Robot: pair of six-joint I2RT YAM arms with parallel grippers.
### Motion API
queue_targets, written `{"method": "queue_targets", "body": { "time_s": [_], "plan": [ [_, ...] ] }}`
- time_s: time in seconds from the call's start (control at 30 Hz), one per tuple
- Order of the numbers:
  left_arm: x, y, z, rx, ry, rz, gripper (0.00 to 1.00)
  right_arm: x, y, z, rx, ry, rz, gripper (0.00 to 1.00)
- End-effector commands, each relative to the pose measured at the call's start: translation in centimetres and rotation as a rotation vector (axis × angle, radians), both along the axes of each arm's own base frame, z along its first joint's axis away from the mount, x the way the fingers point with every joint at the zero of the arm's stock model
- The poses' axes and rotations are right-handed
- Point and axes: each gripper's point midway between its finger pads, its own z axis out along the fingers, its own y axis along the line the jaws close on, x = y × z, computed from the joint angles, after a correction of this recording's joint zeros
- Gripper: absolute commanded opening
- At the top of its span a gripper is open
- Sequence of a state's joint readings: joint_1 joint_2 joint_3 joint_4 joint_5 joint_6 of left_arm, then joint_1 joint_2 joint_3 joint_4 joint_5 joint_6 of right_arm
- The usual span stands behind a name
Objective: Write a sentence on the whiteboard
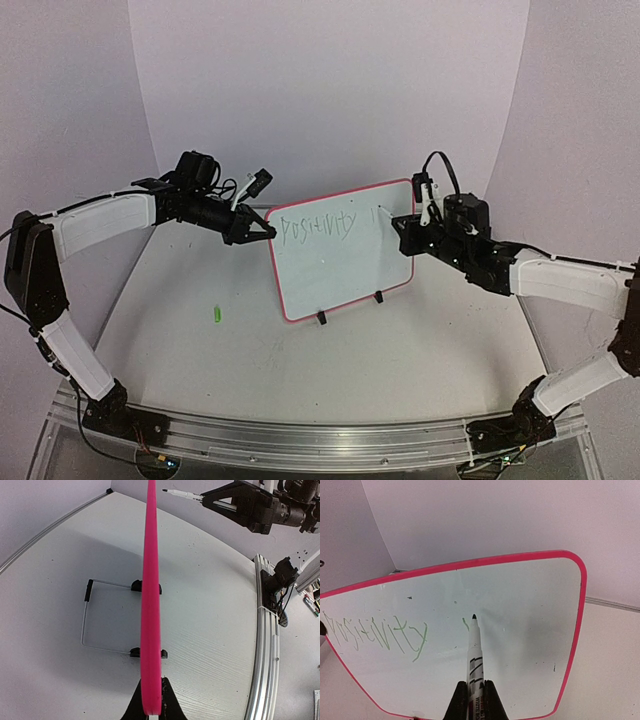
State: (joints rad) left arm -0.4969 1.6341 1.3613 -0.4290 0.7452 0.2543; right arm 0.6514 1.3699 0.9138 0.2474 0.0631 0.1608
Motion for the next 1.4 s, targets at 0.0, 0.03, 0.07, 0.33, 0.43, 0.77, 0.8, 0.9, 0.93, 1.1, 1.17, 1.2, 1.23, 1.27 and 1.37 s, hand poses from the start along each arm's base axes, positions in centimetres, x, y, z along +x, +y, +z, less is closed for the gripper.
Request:
{"method": "queue_targets", "body": {
  "time_s": [0.0,0.03,0.07,0.33,0.43,0.77,0.8,0.9,0.93,1.1,1.17,1.2,1.23,1.27,1.37],
  "plan": [
    [-0.7,0.2,-1.3,0.072,0.013,0.006,0.00,0.9,0.7,0.7,0.002,-0.023,-0.005,0.00],
    [-0.7,0.3,-1.3,0.072,0.012,0.006,0.00,1.0,0.8,0.8,0.000,-0.025,-0.005,0.00],
    [-0.7,0.3,-1.2,0.072,0.011,0.006,0.00,1.1,0.9,0.9,-0.001,-0.027,-0.005,0.00],
    [-0.7,0.2,-1.2,0.071,0.010,0.004,0.00,1.5,1.0,1.3,-0.013,-0.040,-0.007,0.00],
    [-0.7,0.2,-1.2,0.071,0.011,0.004,0.00,1.6,1.1,1.3,-0.017,-0.040,-0.008,0.00],
    [-0.6,0.2,-1.4,0.074,0.014,0.005,0.00,1.5,0.7,-0.6,-0.028,0.002,-0.027,0.00],
    [-0.6,0.2,-1.4,0.075,0.013,0.005,0.00,1.4,0.6,-0.9,-0.027,0.009,-0.026,0.00],
    [-0.6,0.2,-1.3,0.073,0.013,0.003,0.00,1.1,0.4,-1.9,-0.029,0.033,-0.028,0.00],
    [-0.6,0.2,-1.4,0.073,0.013,0.004,0.00,1.0,0.4,-2.2,-0.029,0.041,-0.028,0.00],
    [-0.6,0.2,-1.4,0.073,0.013,0.004,0.00,0.8,0.4,-3.4,-0.030,0.068,-0.027,0.00],
    [-0.6,0.2,-1.3,0.072,0.012,0.004,0.00,0.8,0.3,-3.6,-0.032,0.073,-0.029,0.00],
    [-0.6,0.2,-1.3,0.072,0.012,0.004,0.00,0.8,0.3,-3.7,-0.032,0.074,-0.031,0.00],
    [-0.6,0.2,-1.3,0.072,0.011,0.004,0.00,0.8,0.3,-3.7,-0.033,0.074,-0.032,0.00],
    [-0.6,0.2,-1.3,0.072,0.011,0.004,0.00,0.8,0.3,-3.7,-0.033,0.073,-0.032,0.00],
    [-0.6,0.2,-1.2,0.071,0.011,0.004,0.00,0.9,0.4,-3.0,-0.028,0.060,-0.028,0.00]
  ]
}}
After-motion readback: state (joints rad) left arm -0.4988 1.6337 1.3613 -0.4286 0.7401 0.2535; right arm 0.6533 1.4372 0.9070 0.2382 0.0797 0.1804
